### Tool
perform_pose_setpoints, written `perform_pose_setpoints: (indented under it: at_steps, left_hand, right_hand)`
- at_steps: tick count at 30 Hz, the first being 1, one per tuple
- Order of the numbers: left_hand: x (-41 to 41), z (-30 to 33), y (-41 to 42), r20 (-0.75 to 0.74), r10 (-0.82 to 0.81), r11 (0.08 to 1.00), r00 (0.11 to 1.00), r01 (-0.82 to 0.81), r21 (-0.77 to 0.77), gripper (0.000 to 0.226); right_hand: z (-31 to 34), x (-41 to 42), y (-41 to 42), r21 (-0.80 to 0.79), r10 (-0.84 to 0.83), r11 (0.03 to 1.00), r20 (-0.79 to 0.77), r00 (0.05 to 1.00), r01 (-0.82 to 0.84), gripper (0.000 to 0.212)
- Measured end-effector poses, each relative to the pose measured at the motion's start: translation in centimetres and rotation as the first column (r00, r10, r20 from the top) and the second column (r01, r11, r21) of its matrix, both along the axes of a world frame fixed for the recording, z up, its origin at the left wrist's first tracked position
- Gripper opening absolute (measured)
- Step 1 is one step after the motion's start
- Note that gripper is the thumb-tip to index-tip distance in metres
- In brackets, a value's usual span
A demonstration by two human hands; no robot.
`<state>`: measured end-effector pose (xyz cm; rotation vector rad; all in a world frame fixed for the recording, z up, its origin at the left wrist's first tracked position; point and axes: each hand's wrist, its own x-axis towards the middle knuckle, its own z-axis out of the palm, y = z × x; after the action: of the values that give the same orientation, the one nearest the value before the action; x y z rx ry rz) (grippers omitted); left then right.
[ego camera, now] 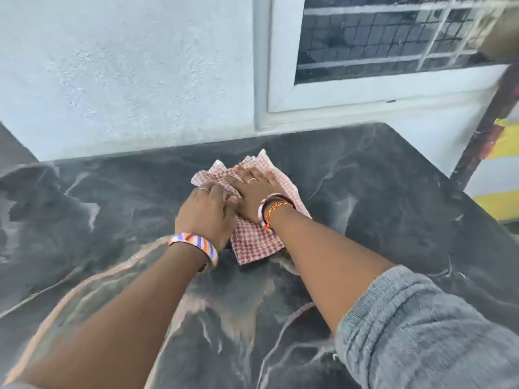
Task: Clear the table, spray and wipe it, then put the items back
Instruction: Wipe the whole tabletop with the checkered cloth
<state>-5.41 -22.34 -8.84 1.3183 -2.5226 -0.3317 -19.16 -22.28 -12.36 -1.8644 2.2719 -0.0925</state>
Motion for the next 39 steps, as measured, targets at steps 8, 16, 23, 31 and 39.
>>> perform_pose_setpoints:
  at_steps: [8, 16, 23, 31, 39]
  left_hand:
    - [-19.5, 0.4, -1.6, 0.019, -0.188, 0.982, 0.982, 0.187, 0.030, 0.045]
    - [-28.2, 1.9, 3.2, 0.057, -0.461, 0.887, 0.886, 0.461, 0.014, 0.048]
    - [-27.6, 2.7, 8.6, 0.069, -0.546, 0.838, 0.835, 0.544, 0.045, 0.048]
    - [-23.3, 2.8, 15.6, 0.102, -0.677, 0.736, 0.729, 0.674, 0.069, 0.049]
    - [-18.0, 3.2, 19.7, 0.128, -0.727, 0.684, 0.674, 0.729, 0.043, 0.046]
  right_hand:
    - [-0.2, -22.4, 0.3, 0.024, -0.414, 0.910, 0.045, 0.909, 0.413, 0.057]
    - [0.1, -30.1, 8.4, 0.066, -0.837, 0.547, 0.056, 0.545, 0.834, 0.059]
    - [0.9, -27.9, 18.0, 0.059, -0.914, 0.383, 0.165, 0.369, 0.922, 0.058]
    - [1.4, -22.4, 28.4, 0.082, -0.960, 0.255, 0.136, 0.243, 0.963, 0.061]
    - [1.7, -17.1, 37.2, 0.101, -0.990, 0.121, 0.090, 0.112, 0.988, 0.058]
